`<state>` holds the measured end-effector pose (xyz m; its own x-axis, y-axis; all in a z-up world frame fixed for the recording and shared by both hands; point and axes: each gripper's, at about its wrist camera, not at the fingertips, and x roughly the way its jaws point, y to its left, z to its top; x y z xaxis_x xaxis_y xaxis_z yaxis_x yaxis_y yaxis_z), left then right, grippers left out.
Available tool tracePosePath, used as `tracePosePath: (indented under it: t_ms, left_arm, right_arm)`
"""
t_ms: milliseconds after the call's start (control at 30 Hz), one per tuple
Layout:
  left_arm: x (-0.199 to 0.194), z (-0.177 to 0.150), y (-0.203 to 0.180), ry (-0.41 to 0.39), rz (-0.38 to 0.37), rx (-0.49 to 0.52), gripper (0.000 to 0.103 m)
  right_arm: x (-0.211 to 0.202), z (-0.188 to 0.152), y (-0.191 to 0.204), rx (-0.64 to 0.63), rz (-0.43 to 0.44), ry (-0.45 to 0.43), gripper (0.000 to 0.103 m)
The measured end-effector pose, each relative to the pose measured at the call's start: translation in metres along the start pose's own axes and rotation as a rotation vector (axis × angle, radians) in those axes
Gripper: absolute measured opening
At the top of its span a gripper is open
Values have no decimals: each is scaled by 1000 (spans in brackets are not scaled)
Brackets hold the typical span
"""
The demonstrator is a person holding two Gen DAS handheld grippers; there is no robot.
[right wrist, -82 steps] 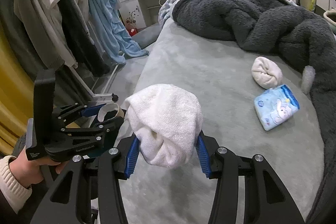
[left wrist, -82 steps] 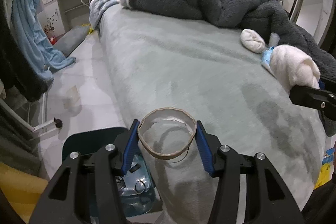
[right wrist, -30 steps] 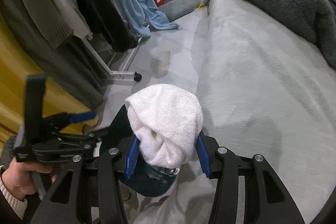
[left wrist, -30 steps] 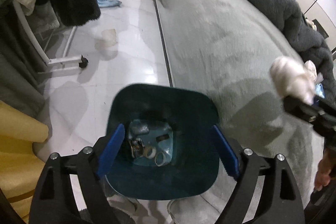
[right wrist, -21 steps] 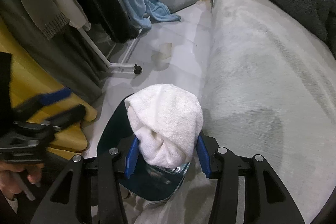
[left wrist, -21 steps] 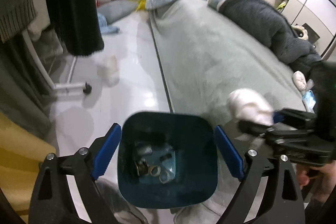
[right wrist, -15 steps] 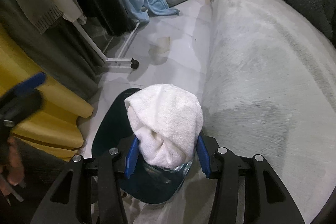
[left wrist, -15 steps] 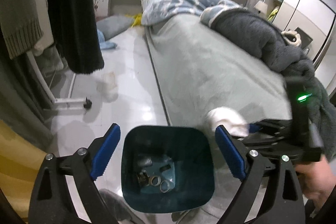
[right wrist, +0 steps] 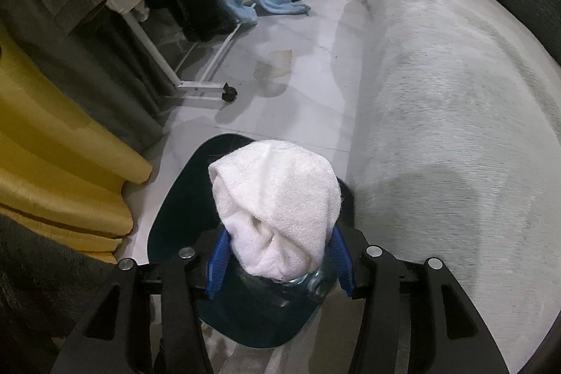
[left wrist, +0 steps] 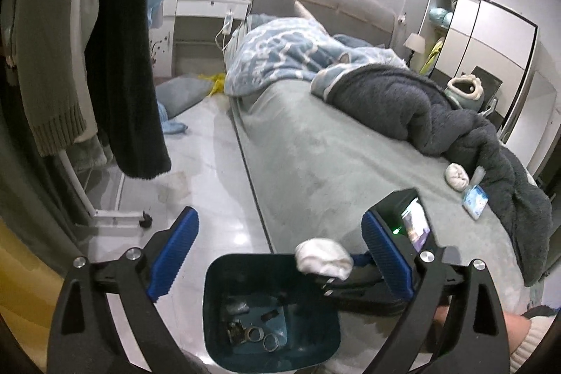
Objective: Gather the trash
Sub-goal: 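Lower the towel into the bin and open the right tool, then move both empty tools back over the bed toward the tissue pack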
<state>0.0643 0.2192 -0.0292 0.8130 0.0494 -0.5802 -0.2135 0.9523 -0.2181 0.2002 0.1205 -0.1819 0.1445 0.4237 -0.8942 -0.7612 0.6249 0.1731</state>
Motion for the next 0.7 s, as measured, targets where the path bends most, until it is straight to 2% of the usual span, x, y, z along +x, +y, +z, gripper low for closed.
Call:
tracePosePath:
  t_ms: [200,300,467,600,700]
  left_arm:
    - [-16,10,-10,-69,3,28,97]
    - [-25,16,-19,-111,7,45,98]
    - [-33,22,-32,-160,-11,63,99]
    - [-31,21,-42,-164,-21,84,99]
    - [-30,20,-51,-166,-24,91,99]
  right_arm:
    - [-1,-4,8,-28,2,13,75]
    - [-10,-4,9,-39,3,2,81]
    - [-36,-4,8,-53,6,-46,86]
    - [-60,-5,-1,-48,18,-98,89]
    - [-78,-9,-13,-43,-9,-134,91]
